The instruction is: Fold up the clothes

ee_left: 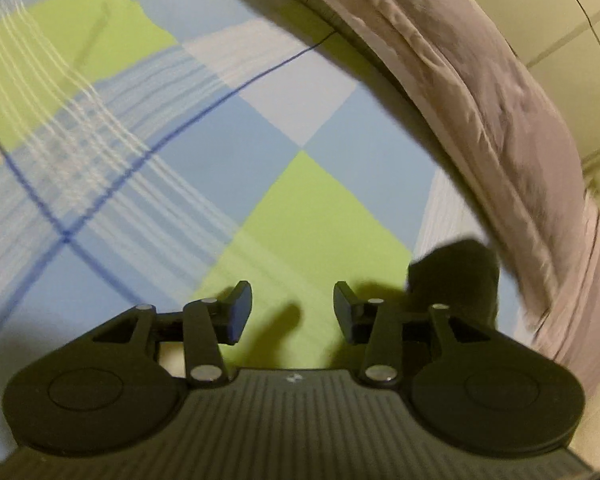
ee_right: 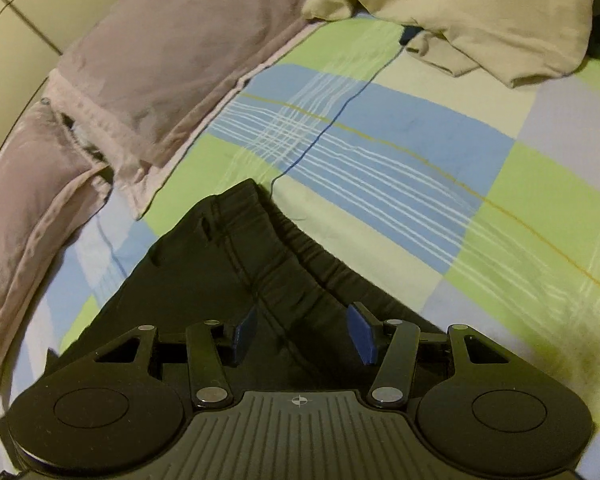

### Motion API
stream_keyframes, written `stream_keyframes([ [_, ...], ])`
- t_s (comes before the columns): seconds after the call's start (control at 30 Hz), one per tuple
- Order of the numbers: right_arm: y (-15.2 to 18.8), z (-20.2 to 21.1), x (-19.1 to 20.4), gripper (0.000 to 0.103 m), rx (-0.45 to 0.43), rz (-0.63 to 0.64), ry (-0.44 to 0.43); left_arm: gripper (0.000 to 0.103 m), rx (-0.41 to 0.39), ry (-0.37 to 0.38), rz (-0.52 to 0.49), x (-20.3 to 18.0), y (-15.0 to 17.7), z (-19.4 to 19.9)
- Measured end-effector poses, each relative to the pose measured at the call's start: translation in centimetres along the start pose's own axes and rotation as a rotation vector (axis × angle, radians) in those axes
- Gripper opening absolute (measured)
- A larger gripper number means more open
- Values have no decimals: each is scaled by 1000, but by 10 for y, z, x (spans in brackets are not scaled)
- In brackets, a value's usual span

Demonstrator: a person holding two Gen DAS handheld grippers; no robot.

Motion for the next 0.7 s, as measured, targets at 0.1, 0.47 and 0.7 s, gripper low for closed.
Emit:
stream_keyframes([
  [0.1,2,-11,7,54,0,-2,22,44,58,14,107,0,6,-18],
  [0.47,13,-27,22,54,5,52,78,0,2,158,331,-32,47,5],
  [0.7,13,-30,25,54,15,71,81,0,-41,490,-208,-184,32,94],
])
Point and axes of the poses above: each gripper's, at about its wrist camera, not at the fingertips, and z roughly against the way its jaws point, x to its left, y to its underside, the point moved 7 cm from there along -z, roughly the way its jaws point, and after that the axes turned 13 degrees about -x, right-handed, at the moved point
